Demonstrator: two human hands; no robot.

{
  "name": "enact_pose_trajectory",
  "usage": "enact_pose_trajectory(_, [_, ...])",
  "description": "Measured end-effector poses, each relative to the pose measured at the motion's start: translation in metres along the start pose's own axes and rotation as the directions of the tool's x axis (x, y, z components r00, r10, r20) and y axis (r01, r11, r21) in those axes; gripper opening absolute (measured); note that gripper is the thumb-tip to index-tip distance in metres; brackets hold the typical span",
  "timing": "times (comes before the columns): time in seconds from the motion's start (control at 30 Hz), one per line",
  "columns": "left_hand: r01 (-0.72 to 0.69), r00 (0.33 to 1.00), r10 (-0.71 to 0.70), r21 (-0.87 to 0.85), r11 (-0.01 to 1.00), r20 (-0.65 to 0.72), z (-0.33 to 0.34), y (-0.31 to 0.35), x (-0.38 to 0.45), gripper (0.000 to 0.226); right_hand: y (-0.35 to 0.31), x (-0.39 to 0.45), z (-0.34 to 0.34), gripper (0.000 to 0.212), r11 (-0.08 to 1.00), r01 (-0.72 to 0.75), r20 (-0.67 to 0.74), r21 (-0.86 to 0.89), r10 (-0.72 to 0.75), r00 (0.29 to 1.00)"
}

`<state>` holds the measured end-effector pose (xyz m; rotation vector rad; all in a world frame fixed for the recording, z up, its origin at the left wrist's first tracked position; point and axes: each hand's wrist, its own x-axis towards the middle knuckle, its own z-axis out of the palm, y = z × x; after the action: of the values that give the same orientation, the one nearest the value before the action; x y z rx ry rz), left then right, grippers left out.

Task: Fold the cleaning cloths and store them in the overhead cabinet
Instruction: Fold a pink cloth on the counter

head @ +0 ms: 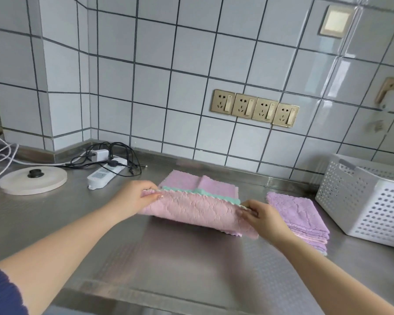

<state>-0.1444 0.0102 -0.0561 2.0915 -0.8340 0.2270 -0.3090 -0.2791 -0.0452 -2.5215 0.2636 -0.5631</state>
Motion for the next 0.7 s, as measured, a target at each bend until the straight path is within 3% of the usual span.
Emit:
enact_pose_trajectory(0.13, [0.062, 0.995, -0.058, -0.042, 0.997, 0.079, -0.001, 0.005, -0.041, 0.015, -0.009, -0.033, -0.009, 0.025, 0.997, 0.012, 0.124, -0.080, -0.003, 0.992])
enact_pose_trajectory(0.27, [0.080, 0.982, -0.076, -0.021, 0.997, 0.175, -0.002, 0.008, -0.072, 0.025, -0.012, -0.059, -0.016, 0.023, 0.995, -0.024, 0.230, -0.094, 0.046, 0.972])
enact_pose_trajectory(0.47, [0.140, 0.889, -0.166, 0.091, 0.986, 0.428, -0.010, 0.011, -0.103, 0.009, -0.011, -0.091, -0.014, 0.030, 0.992, -0.104, 0.516, -0.076, 0.128, 0.847])
enact_pose_trajectory(0.53, [0.145, 0.880, -0.167, 0.084, 0.986, 0.444, -0.012, 0.010, -0.106, 0.009, -0.011, -0.094, -0.013, 0.033, 0.990, -0.125, 0.530, -0.070, 0.144, 0.836])
enact_pose_trajectory(0.7, [0.162, 0.914, -0.165, 0.040, 0.986, 0.369, -0.010, 0.002, -0.097, 0.010, -0.004, -0.082, -0.009, 0.038, 0.982, -0.167, 0.405, -0.091, 0.190, 0.894])
